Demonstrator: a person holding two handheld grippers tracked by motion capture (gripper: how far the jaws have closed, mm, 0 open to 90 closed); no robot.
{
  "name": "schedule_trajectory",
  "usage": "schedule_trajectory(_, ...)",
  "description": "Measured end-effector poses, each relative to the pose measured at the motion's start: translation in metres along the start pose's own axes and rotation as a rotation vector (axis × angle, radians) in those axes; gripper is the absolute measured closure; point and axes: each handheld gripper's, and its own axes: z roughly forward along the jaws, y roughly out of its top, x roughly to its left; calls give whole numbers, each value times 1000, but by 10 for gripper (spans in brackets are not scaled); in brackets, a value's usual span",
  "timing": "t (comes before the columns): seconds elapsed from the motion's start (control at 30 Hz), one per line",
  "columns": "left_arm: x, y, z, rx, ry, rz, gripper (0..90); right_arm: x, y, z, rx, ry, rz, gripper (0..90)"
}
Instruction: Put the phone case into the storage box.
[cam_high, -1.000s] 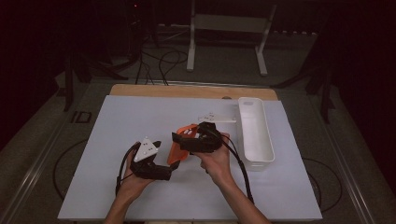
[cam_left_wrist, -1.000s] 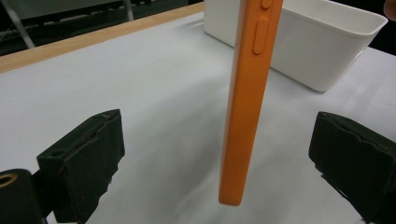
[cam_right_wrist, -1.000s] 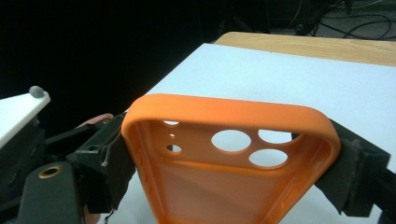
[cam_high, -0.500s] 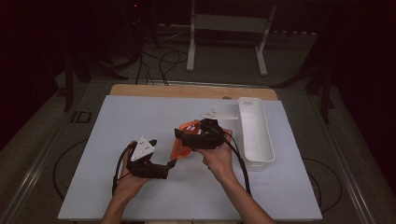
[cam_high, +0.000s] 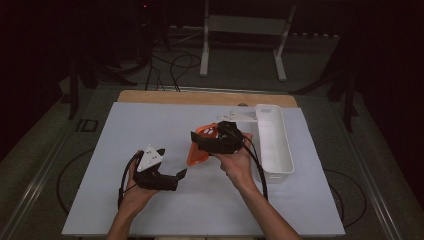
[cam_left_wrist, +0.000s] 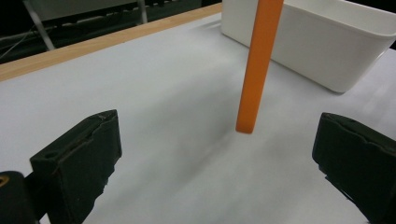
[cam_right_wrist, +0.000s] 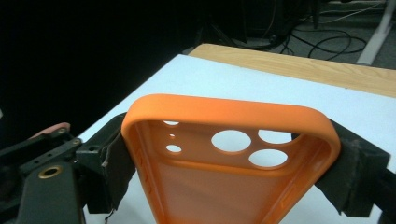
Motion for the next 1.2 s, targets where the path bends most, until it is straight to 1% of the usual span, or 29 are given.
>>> schedule_trajectory(0.23,3,0,-3,2,4,-7,12,-9,2,0,5,-26,5,160)
schedule_trajectory(0.47,5,0,-3,2,6,-17,9,-14,4,-1,6,-46,3,160)
schedule_trajectory(0.57,6,0,-4,3,9,-16,9,-15,5,-1,10,-60,-9,160)
schedule_trajectory(0.7,6,-1,-4,9,9,-13,9,-17,7,0,17,-68,-6,160)
schedule_trajectory(0.93,6,-1,-4,6,11,-16,9,-22,14,-1,12,-84,-9,160)
schedule_trajectory(1.2,7,-1,-4,12,15,-10,10,-29,15,-1,18,-101,-4,160)
